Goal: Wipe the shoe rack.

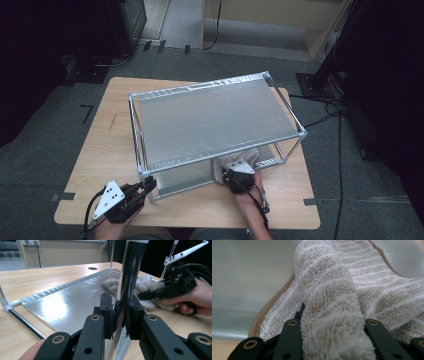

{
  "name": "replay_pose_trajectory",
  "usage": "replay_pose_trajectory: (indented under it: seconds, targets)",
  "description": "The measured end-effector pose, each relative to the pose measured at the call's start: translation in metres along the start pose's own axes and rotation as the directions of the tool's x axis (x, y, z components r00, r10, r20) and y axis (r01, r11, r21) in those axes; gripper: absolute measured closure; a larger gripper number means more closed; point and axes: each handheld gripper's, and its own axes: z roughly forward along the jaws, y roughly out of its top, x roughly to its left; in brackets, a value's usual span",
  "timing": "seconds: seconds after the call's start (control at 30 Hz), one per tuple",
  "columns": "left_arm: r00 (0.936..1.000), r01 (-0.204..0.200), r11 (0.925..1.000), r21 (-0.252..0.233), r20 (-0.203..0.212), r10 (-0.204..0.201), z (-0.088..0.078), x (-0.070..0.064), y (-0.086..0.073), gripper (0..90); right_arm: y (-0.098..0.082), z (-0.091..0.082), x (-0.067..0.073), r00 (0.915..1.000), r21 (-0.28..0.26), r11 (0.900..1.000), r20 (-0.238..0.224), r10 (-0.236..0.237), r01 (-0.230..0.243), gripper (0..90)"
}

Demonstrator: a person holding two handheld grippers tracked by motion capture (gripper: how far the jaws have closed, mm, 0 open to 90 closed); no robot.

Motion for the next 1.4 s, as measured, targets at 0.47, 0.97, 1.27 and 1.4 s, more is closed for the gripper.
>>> replay_pose_trajectory:
  seconds: [0.47, 0.97, 1.27, 1.4]
  targets:
    - [0.9992, -0.038, 0.9992, 0.011, -0.013, 0.038, 0.002, -0.007, 0.001, 80.2, 0.003, -0.007, 0.103, 0.9346, -0.068, 0.985, -0.31, -0.174, 0.161, 66.1]
    - [0.9993, -0.013, 0.9999, 0.005, -0.035, 0.013, 0.0, 0.005, 0.001, 79.8, -0.007, -0.015, -0.022, 0.9998, 0.004, 1.0, -0.022, -0.003, 0.003, 66.1]
    - [0.9988, -0.014, 0.9999, 0.008, -0.047, 0.014, 0.001, 0.012, 0.002, 79.7, -0.034, -0.043, -0.105, 0.9798, 0.0, 0.993, 0.161, 0.119, -0.12, 66.1]
    - [0.9981, -0.011, 0.9999, 0.01, -0.061, 0.011, 0.001, 0.013, 0.003, 79.7, -0.038, -0.042, -0.118, 0.9714, -0.002, 0.985, 0.168, 0.168, -0.17, 66.1]
